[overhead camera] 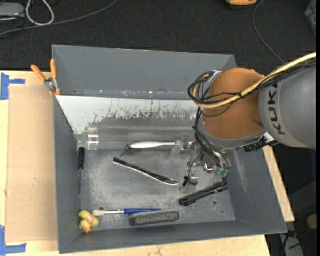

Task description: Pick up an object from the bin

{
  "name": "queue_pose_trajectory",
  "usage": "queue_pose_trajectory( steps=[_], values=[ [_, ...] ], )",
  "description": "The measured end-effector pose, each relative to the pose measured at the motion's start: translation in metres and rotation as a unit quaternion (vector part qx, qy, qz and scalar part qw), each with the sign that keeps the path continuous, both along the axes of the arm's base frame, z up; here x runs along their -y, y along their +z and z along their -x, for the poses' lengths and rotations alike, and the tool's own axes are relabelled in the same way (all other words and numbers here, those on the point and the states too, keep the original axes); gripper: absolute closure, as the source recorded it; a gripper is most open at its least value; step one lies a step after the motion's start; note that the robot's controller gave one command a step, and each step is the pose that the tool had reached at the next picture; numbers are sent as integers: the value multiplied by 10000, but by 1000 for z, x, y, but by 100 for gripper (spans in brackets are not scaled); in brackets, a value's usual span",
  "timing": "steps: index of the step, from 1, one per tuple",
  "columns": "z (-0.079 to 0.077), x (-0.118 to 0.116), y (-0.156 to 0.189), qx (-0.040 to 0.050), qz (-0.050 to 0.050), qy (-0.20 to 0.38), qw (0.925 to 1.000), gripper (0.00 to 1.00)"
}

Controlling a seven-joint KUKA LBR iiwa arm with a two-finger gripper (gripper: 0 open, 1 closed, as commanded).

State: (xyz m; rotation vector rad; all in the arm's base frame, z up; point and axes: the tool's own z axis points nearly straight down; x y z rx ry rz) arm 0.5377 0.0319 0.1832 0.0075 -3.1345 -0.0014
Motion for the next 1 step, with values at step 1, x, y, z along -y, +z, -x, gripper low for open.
queue_pose_trajectory(
  steps=[1],
  values=[
    [-1, 0, 2, 27, -1, -6, 10000, 0]
  ],
)
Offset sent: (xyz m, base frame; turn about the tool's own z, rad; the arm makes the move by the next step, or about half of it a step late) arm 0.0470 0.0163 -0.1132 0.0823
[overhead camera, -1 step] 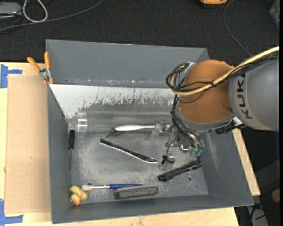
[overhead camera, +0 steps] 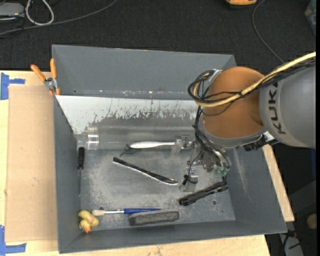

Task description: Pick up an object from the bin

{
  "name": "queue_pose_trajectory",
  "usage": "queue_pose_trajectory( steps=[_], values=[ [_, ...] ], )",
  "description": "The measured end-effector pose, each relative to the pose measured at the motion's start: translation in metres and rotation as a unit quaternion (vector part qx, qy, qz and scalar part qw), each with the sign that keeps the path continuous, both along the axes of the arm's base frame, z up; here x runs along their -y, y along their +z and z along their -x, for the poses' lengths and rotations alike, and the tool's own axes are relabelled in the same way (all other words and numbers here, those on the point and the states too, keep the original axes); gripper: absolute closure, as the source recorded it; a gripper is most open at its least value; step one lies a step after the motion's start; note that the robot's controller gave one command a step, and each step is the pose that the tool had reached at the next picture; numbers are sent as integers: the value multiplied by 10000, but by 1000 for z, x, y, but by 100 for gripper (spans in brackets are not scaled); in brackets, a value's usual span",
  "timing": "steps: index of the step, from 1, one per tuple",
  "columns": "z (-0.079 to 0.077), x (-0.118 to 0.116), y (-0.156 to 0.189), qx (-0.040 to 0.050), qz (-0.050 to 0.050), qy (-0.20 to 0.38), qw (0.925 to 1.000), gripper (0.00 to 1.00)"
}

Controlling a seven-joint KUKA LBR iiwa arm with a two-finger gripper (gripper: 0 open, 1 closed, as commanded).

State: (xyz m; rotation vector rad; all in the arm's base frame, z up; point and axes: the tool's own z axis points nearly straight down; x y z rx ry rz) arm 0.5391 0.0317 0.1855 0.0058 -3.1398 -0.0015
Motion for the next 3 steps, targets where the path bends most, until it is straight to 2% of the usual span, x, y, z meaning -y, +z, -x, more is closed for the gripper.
queue_pose_trajectory(
  steps=[1, 2, 3],
  values=[
    [-34, -12, -79, 16, -5, -292, 9996, 0],
    [-42, -21, -78, 11, -4, -1063, 9943, 0],
    [-42, -40, -82, 1, -5, -528, 9986, 0]
  ],
)
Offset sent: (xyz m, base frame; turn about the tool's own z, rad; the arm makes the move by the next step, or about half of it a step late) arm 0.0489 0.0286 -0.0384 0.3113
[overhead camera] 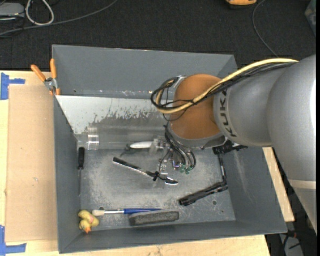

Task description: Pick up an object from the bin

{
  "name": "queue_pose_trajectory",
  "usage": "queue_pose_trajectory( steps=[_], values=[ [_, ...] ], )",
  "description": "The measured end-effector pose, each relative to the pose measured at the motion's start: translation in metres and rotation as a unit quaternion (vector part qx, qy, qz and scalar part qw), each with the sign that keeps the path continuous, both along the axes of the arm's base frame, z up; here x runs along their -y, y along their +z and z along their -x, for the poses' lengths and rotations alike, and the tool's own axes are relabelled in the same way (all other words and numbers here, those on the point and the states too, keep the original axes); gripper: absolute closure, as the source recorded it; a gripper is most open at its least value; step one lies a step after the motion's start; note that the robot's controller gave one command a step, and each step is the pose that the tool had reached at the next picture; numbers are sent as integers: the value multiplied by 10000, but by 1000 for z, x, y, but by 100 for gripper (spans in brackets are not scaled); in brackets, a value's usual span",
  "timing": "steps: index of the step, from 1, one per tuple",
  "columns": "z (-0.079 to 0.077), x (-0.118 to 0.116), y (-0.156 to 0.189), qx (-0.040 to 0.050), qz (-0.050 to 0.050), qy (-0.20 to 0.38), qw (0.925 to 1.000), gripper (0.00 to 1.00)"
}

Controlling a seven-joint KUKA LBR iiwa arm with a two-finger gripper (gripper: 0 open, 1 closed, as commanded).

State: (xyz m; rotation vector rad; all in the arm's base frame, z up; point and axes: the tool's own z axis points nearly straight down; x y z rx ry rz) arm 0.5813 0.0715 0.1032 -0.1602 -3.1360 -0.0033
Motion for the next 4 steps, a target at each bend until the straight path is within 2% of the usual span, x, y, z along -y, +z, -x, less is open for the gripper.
queue_pose_trajectory(
  steps=[1, 2, 3, 4],
  values=[
    [-11, 1, -28, 3, -7, -1530, 9882, 0],
    [-8, -11, -33, 5, -9, -154, 9999, 100],
    [-8, -11, -33, 5, -9, -154, 9999, 100],
    [-5, -10, 2, -45, -4, -155, 9999, 100]
  ],
)
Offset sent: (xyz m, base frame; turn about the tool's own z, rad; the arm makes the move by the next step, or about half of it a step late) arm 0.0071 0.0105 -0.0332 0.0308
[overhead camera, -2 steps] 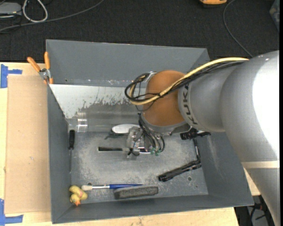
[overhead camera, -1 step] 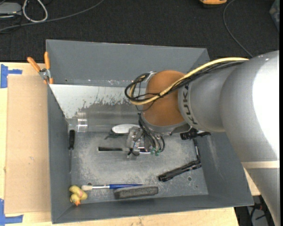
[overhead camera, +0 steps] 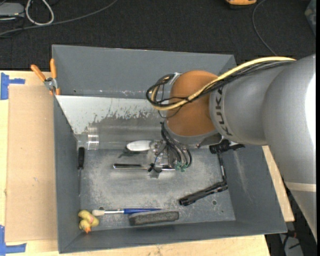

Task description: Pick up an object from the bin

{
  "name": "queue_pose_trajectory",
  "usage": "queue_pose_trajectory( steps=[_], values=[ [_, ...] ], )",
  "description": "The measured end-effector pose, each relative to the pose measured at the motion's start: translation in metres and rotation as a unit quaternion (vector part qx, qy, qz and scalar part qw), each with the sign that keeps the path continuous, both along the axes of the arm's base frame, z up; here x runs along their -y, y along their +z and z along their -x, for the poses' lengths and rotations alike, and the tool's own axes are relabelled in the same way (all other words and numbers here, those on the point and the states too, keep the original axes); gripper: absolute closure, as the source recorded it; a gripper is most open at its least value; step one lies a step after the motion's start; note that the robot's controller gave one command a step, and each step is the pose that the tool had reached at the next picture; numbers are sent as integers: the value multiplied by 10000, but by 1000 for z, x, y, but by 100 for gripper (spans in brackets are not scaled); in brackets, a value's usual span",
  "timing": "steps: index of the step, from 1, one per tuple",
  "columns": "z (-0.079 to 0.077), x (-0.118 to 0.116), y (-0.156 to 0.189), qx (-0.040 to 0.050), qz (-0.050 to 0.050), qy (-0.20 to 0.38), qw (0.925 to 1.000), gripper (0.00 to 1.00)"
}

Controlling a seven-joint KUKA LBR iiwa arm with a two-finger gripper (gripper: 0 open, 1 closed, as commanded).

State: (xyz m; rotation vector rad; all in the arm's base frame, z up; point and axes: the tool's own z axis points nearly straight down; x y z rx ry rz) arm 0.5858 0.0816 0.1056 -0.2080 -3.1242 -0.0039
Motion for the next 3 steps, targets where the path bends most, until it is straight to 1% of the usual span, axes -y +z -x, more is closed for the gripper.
queue_pose_trajectory(
  steps=[1, 2, 3],
  values=[
    [-1, 0, 48, 7, -3, 1, 10000, 100],
    [-2, 0, 67, 30, -8, 4, 10000, 100],
    [-3, 0, 77, 43, -11, 5, 10000, 100]
  ],
)
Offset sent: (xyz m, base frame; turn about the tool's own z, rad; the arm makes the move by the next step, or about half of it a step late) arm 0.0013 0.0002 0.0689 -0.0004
